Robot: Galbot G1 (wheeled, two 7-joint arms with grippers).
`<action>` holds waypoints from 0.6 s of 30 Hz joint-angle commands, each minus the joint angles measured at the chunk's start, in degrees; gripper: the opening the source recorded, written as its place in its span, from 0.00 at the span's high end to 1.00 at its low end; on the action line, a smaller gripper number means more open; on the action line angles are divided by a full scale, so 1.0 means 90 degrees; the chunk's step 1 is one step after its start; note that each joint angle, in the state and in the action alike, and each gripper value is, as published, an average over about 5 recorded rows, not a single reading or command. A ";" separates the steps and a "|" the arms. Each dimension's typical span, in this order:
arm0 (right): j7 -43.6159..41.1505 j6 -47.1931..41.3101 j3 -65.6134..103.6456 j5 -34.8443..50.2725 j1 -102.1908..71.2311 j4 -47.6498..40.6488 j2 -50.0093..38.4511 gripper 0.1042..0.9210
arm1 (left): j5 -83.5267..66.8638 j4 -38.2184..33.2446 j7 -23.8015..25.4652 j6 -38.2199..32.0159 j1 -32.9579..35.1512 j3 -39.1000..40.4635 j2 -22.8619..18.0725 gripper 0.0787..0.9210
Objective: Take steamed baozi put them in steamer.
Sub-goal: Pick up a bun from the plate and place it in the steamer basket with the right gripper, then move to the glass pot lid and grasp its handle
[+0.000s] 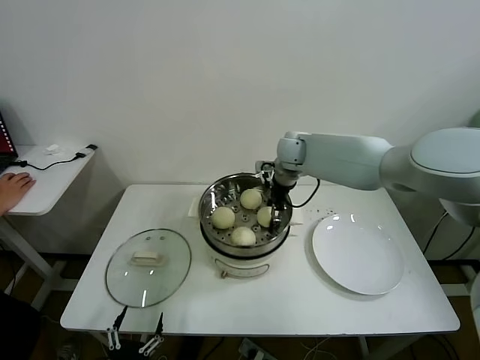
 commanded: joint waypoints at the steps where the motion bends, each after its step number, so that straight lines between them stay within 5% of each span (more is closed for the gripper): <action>1: -0.0068 -0.0073 -0.0036 0.0126 0.0022 -0.0023 0.0073 0.22 | 0.0004 -0.0006 0.0002 0.0001 -0.0001 0.0014 -0.0011 0.12; 6: -0.0303 -0.0011 0.0077 0.0148 0.0233 -0.0033 -0.0025 0.13 | 0.0009 -0.0053 -0.0001 -0.0008 0.0029 0.0017 -0.0014 0.12; 18: 0.0321 0.1313 0.0666 0.0681 0.1091 0.0839 -0.1722 0.12 | 0.0089 -0.0131 0.0003 -0.0010 0.0020 0.0023 0.0009 0.12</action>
